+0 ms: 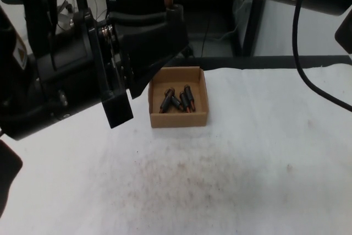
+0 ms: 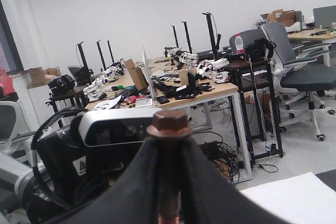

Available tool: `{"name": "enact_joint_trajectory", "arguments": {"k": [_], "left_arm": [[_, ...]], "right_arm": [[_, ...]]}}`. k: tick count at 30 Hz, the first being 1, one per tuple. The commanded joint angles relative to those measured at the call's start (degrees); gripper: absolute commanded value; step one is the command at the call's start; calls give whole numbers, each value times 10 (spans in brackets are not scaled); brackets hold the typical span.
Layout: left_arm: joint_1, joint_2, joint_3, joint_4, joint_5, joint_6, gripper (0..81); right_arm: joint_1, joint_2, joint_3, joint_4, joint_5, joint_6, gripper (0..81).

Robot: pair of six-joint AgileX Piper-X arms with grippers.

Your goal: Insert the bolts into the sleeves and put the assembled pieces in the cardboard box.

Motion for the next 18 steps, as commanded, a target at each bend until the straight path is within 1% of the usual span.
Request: {"name": "enact_joint_trajectory", "arguments": {"k": [1, 9, 14, 18], "left_arm": [[4, -3, -3, -16, 3, -4, 2], [39, -3, -3, -16, 3, -4, 2], [38, -3, -3, -20, 5, -4, 2], [38, -3, -3, -20, 26, -4, 2]], "right_arm": [[-2, -4, -3, 2, 0, -4, 8], [-2, -4, -3, 2, 0, -4, 8], [-2, -4, -3, 6, 0, -7, 8], [-2, -4, -3, 6, 0, -7, 8]]}}
